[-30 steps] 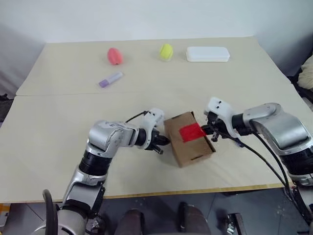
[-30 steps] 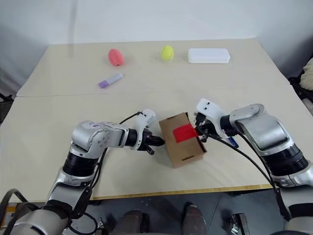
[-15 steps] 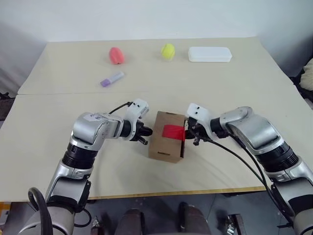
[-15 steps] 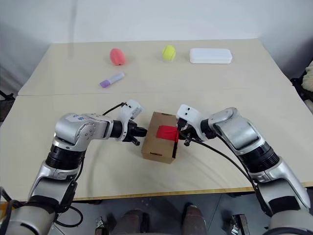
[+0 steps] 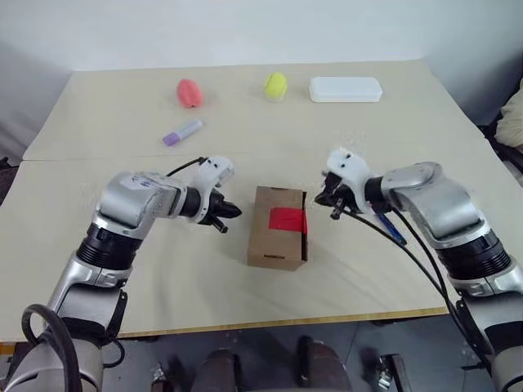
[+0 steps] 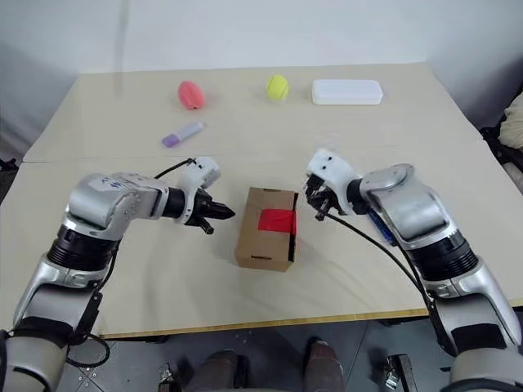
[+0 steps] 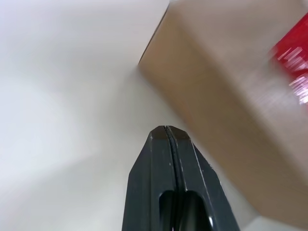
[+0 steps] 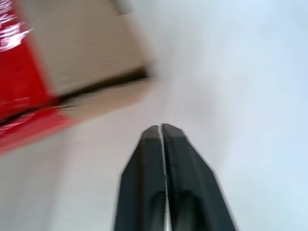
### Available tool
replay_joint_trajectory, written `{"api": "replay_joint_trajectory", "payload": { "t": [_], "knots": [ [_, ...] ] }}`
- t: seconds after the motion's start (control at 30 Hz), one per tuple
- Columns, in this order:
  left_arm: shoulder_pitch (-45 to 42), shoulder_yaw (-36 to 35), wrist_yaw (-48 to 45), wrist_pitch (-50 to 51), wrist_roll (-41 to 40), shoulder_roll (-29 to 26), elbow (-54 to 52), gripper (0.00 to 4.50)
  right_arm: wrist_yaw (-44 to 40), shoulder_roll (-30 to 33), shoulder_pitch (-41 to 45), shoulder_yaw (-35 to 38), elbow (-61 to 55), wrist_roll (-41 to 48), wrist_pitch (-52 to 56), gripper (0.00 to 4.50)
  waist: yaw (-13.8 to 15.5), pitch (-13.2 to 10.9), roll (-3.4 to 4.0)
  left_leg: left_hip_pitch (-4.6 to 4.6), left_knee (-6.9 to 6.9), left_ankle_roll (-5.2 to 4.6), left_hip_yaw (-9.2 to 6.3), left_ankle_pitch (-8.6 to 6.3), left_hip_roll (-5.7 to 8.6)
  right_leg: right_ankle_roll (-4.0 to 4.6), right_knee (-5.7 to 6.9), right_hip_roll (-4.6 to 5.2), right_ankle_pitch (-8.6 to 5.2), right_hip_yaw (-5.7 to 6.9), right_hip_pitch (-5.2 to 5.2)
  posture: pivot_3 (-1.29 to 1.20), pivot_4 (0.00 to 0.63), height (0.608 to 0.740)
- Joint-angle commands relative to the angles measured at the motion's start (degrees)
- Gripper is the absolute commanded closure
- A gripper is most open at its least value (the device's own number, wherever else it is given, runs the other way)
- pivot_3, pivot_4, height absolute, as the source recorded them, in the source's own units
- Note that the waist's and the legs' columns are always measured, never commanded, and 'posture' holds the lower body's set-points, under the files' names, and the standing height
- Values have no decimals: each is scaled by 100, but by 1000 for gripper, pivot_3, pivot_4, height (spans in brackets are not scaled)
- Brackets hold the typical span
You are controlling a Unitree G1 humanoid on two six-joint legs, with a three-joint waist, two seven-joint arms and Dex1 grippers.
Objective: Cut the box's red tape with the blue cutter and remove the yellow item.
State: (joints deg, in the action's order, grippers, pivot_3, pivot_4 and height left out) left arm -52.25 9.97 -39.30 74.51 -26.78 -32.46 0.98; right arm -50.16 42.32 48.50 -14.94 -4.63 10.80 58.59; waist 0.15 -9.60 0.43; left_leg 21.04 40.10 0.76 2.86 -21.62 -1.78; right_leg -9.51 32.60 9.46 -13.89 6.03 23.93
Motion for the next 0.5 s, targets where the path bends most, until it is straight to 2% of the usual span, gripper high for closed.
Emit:
{"api": "replay_joint_trajectory", "payload": {
  "t": [0.03,0.3,0.33,0.5],
  "knots": [
    [-291,-440,-75,60,-369,404,-96,4500,122,-1,111,554,-567,310,458,2852,-5,0,0,0,0,0,0,0,0,-1,0,0,0,1,0,0,150,740],
    [-249,245,-45,-323,-45,857,164,4500,307,-150,-224,836,-1320,849,1116,161,-34,0,0,-9,1,0,3,0,0,-2,18,0,1,0,2,0,150,740],
    [-249,380,-44,-392,37,859,221,4500,321,-167,-295,839,-1382,908,1131,33,-32,0,0,-10,2,0,3,0,0,-2,20,1,1,0,2,0,150,740],
    [-252,690,-122,-564,246,828,354,4500,440,-222,-472,817,-1424,1095,1127,33,-3,0,0,-10,10,0,3,0,0,-2,24,2,1,-1,1,0,150,740]
  ]
}}
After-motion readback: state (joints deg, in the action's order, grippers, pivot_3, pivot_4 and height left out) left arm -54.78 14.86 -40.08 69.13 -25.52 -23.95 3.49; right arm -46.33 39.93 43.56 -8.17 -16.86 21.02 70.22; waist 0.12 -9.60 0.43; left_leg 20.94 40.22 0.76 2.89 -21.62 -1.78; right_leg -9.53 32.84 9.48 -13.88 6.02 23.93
